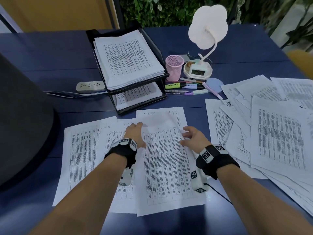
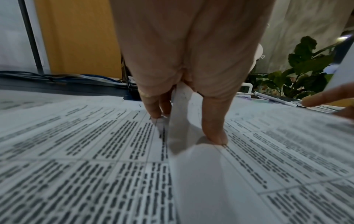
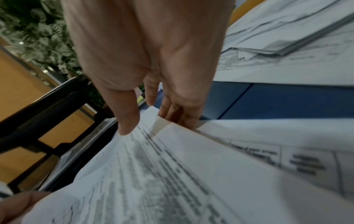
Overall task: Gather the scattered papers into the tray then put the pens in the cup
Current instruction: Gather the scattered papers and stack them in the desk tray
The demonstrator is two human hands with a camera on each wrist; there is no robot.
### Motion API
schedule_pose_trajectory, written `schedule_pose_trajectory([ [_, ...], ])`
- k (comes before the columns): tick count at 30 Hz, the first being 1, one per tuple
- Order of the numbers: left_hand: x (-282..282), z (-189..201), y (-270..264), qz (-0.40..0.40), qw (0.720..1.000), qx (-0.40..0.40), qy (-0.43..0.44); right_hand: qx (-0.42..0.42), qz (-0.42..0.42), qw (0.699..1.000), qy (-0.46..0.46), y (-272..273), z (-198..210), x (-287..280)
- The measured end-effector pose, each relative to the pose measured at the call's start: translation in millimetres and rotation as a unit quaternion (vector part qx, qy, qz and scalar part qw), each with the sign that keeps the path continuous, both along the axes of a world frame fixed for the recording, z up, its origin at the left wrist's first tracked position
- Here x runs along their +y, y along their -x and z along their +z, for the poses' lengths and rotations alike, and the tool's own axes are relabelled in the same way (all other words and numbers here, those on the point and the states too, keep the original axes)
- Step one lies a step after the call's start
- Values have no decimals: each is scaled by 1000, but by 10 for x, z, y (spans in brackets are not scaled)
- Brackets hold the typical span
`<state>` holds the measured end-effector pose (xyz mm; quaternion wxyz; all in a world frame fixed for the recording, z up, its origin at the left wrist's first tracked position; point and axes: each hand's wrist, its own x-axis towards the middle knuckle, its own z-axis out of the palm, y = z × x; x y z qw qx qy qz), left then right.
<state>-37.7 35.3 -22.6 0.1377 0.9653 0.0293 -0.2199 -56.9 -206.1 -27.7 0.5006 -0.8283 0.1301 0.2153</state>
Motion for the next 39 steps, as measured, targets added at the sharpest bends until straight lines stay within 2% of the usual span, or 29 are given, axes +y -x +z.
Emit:
schedule_pose_trajectory([
  [3,-12,8,-6,7,1000,6,-10,12,-73,995,-68,12,-46,-20],
  [5,-15,6,8,18,1000,5,1,22,-110,991,-77,42,-77,-31],
  [7,-5,-7,23,24,1000,-1,16,33,-107,993,-49,68,-117,-32],
  [9,19,-31,39,38,998,-9,42,42,-66,997,-14,73,-160,-14],
  [12,64,-82,54,111,984,-61,125,15,-60,998,-12,21,-177,-50],
  [13,68,-72,69,160,967,-86,178,1,-74,997,-26,-6,-158,-81],
  [15,69,-71,68,269,904,-118,309,-14,-105,992,-73,-58,-70,-141],
  [17,29,-18,67,317,853,-88,405,-33,-137,982,-127,-119,52,-175],
  [19,-32,81,61,293,834,-42,466,-43,-152,971,-178,-179,216,-173],
  [20,-69,145,54,272,840,-34,468,-43,-147,969,-192,-210,302,-159],
  [22,-135,233,-11,243,856,-58,453,-58,-119,975,-181,-276,467,-136],
  [24,-202,395,-106,233,858,-109,445,-101,-122,975,-159,-355,645,-110],
  [27,-320,712,-256,254,826,-182,470,-200,-147,958,-145,-460,1013,-32],
  [31,-433,1070,-386,238,791,-253,503,-302,-148,924,-184,-510,1399,61],
  [33,-457,1065,-432,234,777,-254,527,-318,-148,920,-174,-528,1397,74],
  [35,-456,1032,-419,240,778,-261,520,-317,-156,921,-163,-541,1292,61],
  [39,-360,876,-432,253,767,-251,534,-267,-164,937,-157,-548,1059,0],
])
